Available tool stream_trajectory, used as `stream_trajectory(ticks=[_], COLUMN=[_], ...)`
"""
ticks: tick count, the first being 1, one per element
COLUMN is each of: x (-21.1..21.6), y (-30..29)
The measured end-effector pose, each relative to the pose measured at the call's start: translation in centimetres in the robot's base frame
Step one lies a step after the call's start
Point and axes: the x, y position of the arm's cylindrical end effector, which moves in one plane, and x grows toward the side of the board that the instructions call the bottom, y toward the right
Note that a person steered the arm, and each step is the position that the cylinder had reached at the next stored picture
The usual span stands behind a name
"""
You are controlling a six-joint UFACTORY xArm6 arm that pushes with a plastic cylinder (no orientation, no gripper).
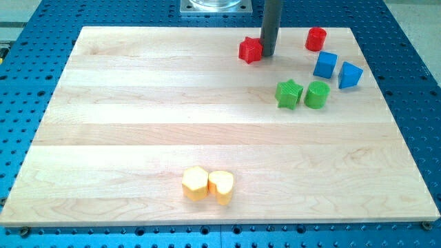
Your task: Slide the red circle to the right of the red star
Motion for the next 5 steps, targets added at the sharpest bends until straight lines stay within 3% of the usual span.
stream_trajectory(ticks=[2, 3, 5], x=[-7.4, -7.3, -3.6], y=[5.3, 8.5, 21.5])
